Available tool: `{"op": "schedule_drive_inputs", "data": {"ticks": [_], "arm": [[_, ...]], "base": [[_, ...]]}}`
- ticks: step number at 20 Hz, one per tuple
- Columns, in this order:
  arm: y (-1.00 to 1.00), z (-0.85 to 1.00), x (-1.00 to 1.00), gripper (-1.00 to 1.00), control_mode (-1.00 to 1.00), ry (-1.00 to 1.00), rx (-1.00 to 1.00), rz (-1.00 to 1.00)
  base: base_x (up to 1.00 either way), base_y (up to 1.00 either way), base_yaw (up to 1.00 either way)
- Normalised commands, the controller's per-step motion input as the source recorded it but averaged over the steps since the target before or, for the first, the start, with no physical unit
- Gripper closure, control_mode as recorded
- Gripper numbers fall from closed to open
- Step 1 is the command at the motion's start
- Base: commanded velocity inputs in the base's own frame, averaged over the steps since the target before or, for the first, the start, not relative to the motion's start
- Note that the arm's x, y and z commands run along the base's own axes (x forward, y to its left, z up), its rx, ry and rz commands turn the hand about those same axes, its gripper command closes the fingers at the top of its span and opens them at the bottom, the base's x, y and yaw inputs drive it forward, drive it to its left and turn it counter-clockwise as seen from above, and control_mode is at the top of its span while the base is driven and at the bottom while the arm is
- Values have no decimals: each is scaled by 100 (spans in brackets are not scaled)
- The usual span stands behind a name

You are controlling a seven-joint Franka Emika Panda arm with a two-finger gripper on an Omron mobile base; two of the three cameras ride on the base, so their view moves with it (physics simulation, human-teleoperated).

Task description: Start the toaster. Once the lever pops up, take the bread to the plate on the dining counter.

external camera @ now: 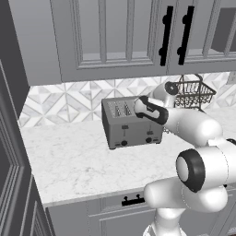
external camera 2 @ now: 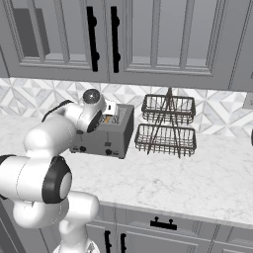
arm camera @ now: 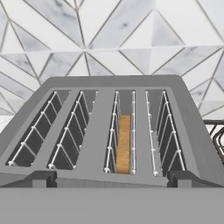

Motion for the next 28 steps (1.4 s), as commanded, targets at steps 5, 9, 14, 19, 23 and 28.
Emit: {"op": "schedule_drive_inputs", "data": {"ticks": [5, 9, 14, 19, 23, 28], "arm": [[0, 0, 0, -100, -100, 0, 0, 0], [0, 0, 0, -100, -100, 0, 0, 0], [0, 0, 0, -100, -100, 0, 0, 0], [0, 0, 0, -100, -100, 0, 0, 0], [0, 0, 0, -100, -100, 0, 0, 0], [0, 0, 0, -100, -100, 0, 0, 0]], "base": [[0, 0, 0], [0, 0, 0], [0, 0, 0], [0, 0, 0], [0, 0, 0], [0, 0, 0]]}}
